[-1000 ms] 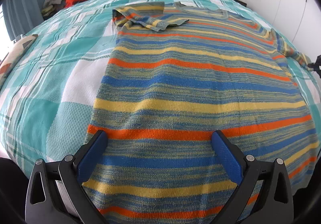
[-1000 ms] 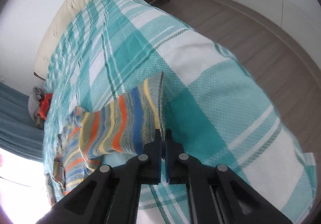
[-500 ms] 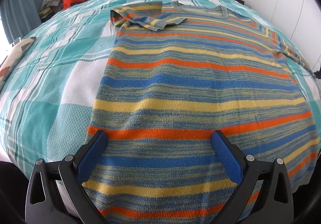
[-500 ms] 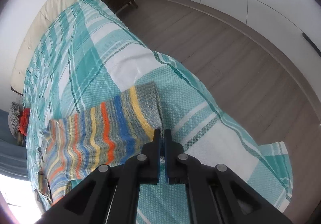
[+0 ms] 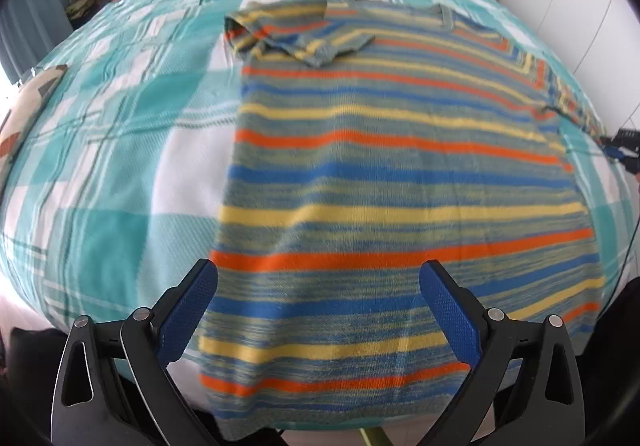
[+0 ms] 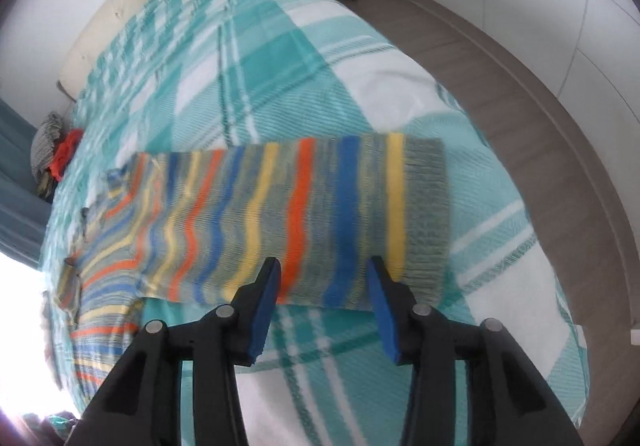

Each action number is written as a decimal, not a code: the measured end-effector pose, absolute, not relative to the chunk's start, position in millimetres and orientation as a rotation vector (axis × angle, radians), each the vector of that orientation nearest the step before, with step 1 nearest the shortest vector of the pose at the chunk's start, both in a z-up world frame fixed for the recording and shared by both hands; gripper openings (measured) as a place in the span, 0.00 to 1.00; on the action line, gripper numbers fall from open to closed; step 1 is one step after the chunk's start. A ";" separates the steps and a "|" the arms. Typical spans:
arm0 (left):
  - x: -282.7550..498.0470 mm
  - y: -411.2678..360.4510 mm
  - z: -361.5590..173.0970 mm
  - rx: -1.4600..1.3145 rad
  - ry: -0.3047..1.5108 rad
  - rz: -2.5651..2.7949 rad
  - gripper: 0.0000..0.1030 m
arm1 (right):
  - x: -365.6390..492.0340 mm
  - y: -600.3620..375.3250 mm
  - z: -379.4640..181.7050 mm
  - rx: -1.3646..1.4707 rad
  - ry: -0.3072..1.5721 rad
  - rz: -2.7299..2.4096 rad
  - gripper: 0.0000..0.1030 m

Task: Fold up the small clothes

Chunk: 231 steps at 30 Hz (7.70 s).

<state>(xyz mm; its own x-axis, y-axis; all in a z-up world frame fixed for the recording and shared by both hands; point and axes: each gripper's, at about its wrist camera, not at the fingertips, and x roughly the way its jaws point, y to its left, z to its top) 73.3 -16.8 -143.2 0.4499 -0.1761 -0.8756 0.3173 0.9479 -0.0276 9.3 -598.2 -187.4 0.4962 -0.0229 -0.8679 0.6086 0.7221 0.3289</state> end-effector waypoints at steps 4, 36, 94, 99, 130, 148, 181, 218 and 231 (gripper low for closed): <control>114.5 -16.8 -79.0 0.141 0.880 -0.354 0.99 | -21.9 -592.1 -170.1 0.626 0.946 -0.559 0.24; 303.2 190.6 -178.9 -0.204 1.142 0.285 0.01 | -60.7 -396.9 -163.4 0.386 0.864 -0.256 0.48; 263.5 74.7 -218.5 0.100 0.906 -0.002 1.00 | -47.3 -393.3 -181.6 0.301 0.915 -0.326 0.59; 263.7 77.4 -218.6 0.082 0.909 -0.013 1.00 | -47.3 -391.5 -182.9 0.297 0.921 -0.327 0.59; 264.2 73.3 -222.6 0.094 0.909 -0.021 1.00 | -42.2 -385.7 -186.3 0.272 0.937 -0.325 0.65; 267.6 71.5 -225.8 0.098 0.925 -0.021 0.99 | -42.0 -386.3 -186.8 0.276 0.936 -0.325 0.65; 265.8 75.3 -220.7 0.080 0.907 -0.030 1.00 | -56.3 -396.4 -172.6 0.325 0.857 -0.361 0.65; 147.4 51.4 -152.3 -0.118 0.918 -0.193 0.99 | -35.9 -636.2 -226.8 1.339 0.584 -0.483 0.05; 134.6 93.8 -176.0 -0.208 0.895 -0.104 0.99 | 140.8 -395.3 -46.0 0.704 0.686 0.300 0.62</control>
<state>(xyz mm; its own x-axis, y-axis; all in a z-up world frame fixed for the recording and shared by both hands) 134.6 93.8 -176.0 0.6220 -0.1761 -0.7629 0.0031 0.9749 -0.2225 140.8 -395.3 -46.0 0.7438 0.4704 -0.4748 -0.0290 0.7324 0.6803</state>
